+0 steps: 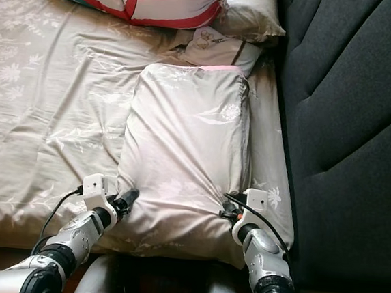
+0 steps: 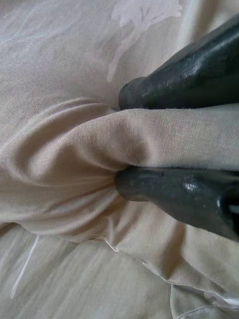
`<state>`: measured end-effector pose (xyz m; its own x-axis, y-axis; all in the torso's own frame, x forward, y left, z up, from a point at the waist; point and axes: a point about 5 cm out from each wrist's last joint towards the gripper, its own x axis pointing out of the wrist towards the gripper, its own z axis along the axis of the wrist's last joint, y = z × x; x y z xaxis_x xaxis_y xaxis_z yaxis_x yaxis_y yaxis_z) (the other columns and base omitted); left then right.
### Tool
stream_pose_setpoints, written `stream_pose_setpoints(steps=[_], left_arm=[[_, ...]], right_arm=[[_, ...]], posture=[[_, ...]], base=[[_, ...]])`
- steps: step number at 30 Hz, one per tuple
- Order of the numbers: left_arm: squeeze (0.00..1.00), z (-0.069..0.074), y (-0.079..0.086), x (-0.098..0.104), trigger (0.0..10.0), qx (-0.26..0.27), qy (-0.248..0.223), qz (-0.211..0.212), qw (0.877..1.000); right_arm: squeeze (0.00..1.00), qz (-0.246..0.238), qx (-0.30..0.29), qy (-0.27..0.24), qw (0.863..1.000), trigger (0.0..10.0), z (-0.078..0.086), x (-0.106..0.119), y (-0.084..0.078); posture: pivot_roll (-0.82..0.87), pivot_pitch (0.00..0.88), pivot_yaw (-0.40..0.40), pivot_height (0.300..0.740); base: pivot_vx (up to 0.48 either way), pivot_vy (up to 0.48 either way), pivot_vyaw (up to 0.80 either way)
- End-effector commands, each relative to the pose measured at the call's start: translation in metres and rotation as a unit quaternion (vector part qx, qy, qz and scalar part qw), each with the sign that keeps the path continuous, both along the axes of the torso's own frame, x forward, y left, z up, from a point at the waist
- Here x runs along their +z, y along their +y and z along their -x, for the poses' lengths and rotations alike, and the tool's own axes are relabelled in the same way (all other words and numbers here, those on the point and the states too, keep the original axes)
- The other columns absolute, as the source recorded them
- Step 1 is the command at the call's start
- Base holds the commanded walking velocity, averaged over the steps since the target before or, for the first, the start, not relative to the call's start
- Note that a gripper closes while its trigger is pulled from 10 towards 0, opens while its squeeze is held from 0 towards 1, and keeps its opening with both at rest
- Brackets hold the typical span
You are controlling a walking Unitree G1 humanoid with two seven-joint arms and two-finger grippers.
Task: Clean up the room
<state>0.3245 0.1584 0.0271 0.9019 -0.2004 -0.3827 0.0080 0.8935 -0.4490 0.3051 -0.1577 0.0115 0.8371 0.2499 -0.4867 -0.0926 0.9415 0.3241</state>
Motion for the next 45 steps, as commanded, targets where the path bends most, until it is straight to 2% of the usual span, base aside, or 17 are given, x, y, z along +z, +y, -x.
stream_pose_setpoints(steps=[1, 7, 12, 28, 32, 33, 34, 37, 45], left_arm=[[0.00, 0.019, -0.012, -0.024, 0.0, -0.018, 0.056, 0.021, 0.998], [0.00, 0.016, -0.013, -0.021, 0.0, -0.021, 0.052, 0.021, 0.998], [0.00, 0.008, -0.013, -0.012, 0.0, -0.026, 0.037, 0.020, 0.999], [0.00, 0.005, -0.014, -0.006, 0.0, -0.039, 0.014, 0.004, 0.999], [0.00, 0.003, -0.016, -0.004, 0.0, -0.047, 0.006, -0.012, 0.999], [0.00, 0.003, -0.015, -0.004, 6.5, -0.045, 0.003, -0.020, 0.999], [0.00, 0.002, -0.015, -0.003, 10.0, -0.044, 0.001, -0.024, 0.999], [0.00, 0.000, -0.013, 0.001, 10.0, -0.045, -0.016, -0.038, 0.998], [0.00, -0.001, -0.006, 0.006, 10.0, -0.030, -0.042, -0.045, 0.998]], right_arm=[[0.00, -0.007, 0.008, 0.123, 0.992, 0.0, 0.044, -0.045, 0.006], [0.00, -0.007, 0.000, 0.117, 0.993, 0.0, 0.040, -0.043, 0.007], [0.00, -0.008, -0.019, 0.100, 0.995, 0.0, 0.032, -0.036, 0.005], [0.00, -0.012, -0.028, 0.056, 0.998, 0.0, 0.020, -0.026, 0.007], [0.00, 0.003, -0.035, 0.041, 0.999, 0.0, 0.018, -0.023, 0.004], [0.00, 0.009, -0.036, 0.034, 0.999, 1.9, 0.016, -0.022, 0.003], [0.00, 0.013, -0.036, 0.031, 0.999, 10.0, 0.015, -0.021, 0.002], [0.00, 0.024, -0.051, -0.017, 0.998, 10.0, 0.007, -0.009, -0.003], [0.00, 0.030, -0.080, -0.038, 0.996, 10.0, 0.009, -0.008, -0.011]], posture=[[-0.17, 0.290, -0.091, 0.637], [-0.16, 0.279, -0.083, 0.637], [-0.15, 0.262, -0.071, 0.637], [-0.14, 0.231, -0.054, 0.637], [-0.13, 0.222, -0.052, 0.637], [-0.13, 0.216, -0.050, 0.637], [-0.13, 0.214, -0.049, 0.637], [-0.13, 0.198, -0.046, 0.637], [-0.12, 0.179, -0.042, 0.637]], base=[[0.000, 0.000, 0.00], [0.000, 0.000, 0.00], [0.000, 0.000, 0.00], [0.000, 0.000, 0.00], [0.000, 0.000, 0.00], [0.000, 0.000, 0.00], [0.000, 0.000, 0.00], [0.000, 0.000, 0.00], [0.000, 0.000, 0.00]])
